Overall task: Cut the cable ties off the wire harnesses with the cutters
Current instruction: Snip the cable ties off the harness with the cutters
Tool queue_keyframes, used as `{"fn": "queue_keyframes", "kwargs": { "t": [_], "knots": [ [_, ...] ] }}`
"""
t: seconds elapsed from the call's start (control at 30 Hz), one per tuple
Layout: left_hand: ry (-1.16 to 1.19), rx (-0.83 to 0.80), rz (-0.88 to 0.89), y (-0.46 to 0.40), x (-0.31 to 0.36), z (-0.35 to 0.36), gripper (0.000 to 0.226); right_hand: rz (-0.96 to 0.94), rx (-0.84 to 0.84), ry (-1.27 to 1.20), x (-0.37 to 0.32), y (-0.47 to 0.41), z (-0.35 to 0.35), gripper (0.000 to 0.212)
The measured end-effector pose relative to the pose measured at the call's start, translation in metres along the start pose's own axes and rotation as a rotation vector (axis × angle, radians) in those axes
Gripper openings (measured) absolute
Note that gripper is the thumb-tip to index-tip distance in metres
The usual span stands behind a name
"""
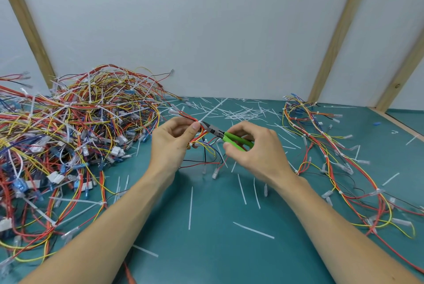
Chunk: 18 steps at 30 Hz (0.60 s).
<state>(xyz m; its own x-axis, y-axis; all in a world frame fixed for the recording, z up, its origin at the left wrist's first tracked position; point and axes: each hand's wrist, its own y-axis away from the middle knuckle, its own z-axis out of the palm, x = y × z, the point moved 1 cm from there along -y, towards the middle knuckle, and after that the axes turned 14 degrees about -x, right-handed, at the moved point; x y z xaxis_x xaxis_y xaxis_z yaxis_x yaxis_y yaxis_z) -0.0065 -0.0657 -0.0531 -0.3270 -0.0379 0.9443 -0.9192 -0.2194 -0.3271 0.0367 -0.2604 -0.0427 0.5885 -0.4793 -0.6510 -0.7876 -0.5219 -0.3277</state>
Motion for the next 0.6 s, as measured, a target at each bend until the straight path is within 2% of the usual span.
{"fn": "queue_keyframes", "kwargs": {
  "t": [0.3,0.6],
  "knots": [
    [-0.023,-0.023,-0.004,0.0012,0.0017,0.0014,0.006,0.005,0.016,-0.066,-0.0012,-0.0001,0.0024,0.027],
    [-0.033,-0.008,-0.058,0.0043,0.0049,0.0028,0.008,0.034,-0.039,-0.126,0.0027,-0.001,0.0033,0.022]
  ]
}}
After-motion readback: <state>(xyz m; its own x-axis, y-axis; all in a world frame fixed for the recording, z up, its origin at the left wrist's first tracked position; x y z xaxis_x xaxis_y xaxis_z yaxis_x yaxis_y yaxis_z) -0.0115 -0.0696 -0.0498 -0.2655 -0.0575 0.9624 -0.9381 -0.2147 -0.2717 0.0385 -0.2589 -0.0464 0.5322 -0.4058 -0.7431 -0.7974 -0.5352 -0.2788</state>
